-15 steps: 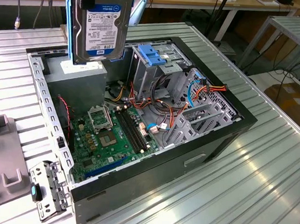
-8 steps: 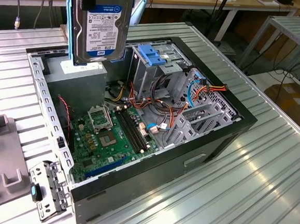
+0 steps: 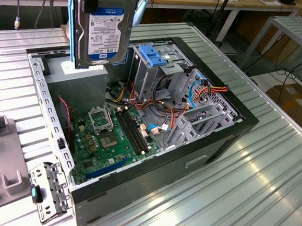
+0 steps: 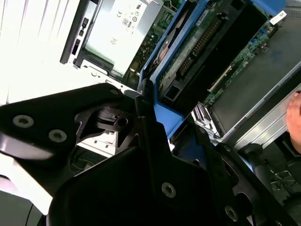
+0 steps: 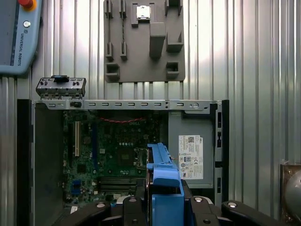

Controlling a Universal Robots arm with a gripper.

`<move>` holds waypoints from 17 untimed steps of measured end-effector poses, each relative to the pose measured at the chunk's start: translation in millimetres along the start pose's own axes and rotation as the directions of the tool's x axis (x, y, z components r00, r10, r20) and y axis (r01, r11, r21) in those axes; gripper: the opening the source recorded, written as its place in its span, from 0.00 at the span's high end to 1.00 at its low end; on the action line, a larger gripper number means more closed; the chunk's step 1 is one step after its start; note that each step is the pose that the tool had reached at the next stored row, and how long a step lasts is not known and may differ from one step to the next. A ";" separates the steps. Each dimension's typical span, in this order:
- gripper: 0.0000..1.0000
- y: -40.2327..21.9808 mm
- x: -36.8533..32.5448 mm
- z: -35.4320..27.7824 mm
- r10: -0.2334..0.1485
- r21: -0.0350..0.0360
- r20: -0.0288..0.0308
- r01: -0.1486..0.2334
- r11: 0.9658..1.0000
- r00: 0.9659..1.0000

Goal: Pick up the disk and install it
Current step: 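Insert the disk into the insertion slot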

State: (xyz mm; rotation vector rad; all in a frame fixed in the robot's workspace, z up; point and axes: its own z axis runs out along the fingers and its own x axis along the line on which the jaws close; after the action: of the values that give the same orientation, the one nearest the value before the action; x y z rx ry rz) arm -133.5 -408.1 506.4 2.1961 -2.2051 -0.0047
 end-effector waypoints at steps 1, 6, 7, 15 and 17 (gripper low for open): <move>0.63 0.0 2.1 0.1 0.000 0.000 0.000 0.000 1.000 1.000; 0.63 0.0 7.6 0.2 0.000 0.000 0.000 0.000 1.000 1.000; 0.63 0.0 8.8 0.2 0.000 0.000 0.000 0.000 1.000 1.000; 0.63 -0.1 22.2 0.5 0.000 0.000 0.000 0.000 1.000 1.000; 0.63 -0.2 25.9 0.5 0.000 0.000 0.000 0.000 1.000 1.000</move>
State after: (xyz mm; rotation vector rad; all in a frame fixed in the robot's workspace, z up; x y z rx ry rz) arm -133.4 -434.0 506.4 2.1962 -2.2050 -0.0047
